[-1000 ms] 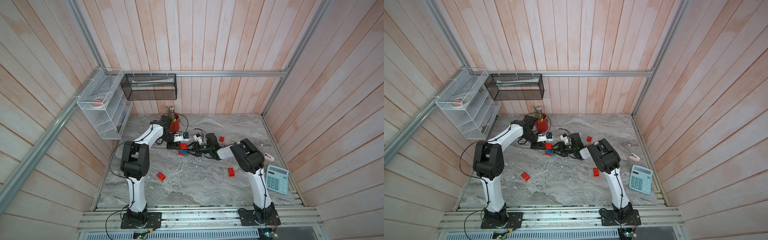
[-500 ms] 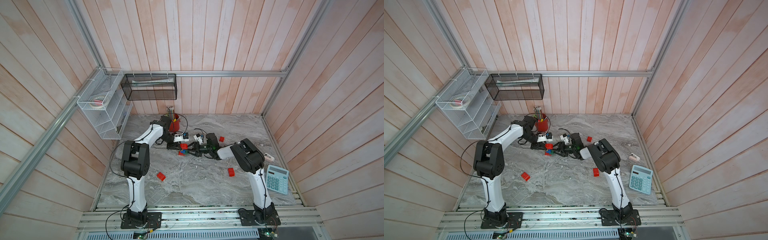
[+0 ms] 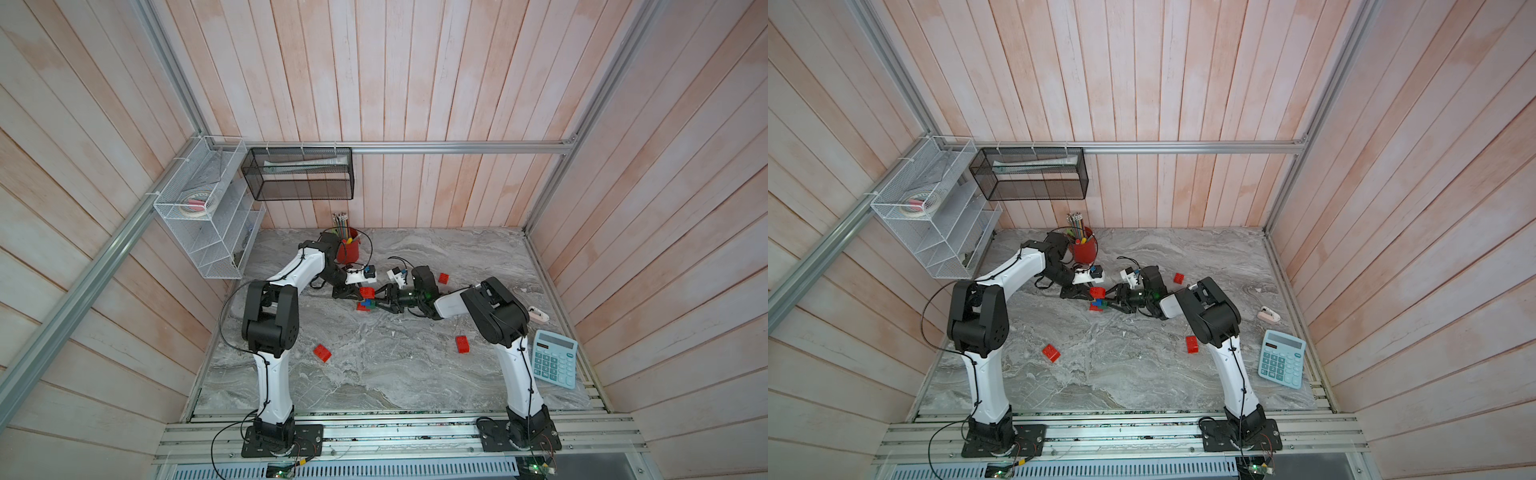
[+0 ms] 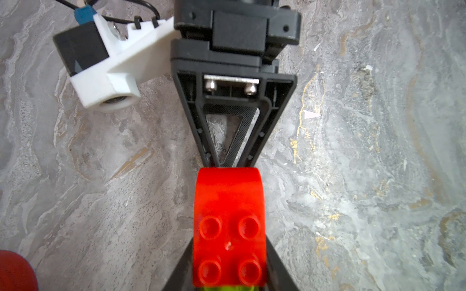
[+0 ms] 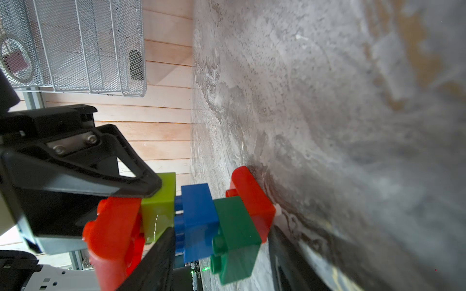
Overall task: Assemble the letter s with lego
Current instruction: Assemble the lego brick with the lego brick.
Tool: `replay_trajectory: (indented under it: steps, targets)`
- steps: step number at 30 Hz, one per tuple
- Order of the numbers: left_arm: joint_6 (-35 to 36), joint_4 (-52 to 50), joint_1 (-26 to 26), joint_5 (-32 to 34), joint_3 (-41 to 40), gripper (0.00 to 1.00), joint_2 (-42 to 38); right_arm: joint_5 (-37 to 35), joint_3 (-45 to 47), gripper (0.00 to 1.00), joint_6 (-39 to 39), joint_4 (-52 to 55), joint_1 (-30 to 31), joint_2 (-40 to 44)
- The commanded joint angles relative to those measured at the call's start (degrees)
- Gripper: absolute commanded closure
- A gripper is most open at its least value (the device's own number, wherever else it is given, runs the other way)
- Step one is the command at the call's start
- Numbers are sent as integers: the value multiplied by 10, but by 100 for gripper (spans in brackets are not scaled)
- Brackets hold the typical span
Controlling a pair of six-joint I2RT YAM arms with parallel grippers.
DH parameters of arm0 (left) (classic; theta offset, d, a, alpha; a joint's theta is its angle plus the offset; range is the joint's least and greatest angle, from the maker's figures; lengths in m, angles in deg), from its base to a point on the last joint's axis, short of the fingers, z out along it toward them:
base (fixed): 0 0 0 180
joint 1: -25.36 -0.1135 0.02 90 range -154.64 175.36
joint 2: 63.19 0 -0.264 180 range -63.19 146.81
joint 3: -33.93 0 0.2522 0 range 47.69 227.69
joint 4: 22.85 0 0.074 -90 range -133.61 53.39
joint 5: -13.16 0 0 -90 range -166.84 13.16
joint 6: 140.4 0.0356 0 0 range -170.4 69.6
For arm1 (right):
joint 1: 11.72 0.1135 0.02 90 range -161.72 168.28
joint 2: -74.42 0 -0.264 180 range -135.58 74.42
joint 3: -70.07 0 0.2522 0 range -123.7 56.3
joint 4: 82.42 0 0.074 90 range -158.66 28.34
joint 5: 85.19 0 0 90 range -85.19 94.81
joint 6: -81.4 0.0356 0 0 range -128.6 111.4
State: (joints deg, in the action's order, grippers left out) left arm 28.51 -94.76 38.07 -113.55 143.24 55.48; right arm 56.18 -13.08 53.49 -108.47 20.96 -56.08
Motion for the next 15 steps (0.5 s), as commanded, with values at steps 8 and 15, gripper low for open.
replay_trajectory:
  steps: [8, 15]
  targets:
    - [26, -29, -5, 7, 16, 70, 29, -2, 17, 41, -25, 94, -5, -32]
    - [37, -34, -5, 14, 24, 72, 32, 0, 7, 41, -37, 111, -6, -36]
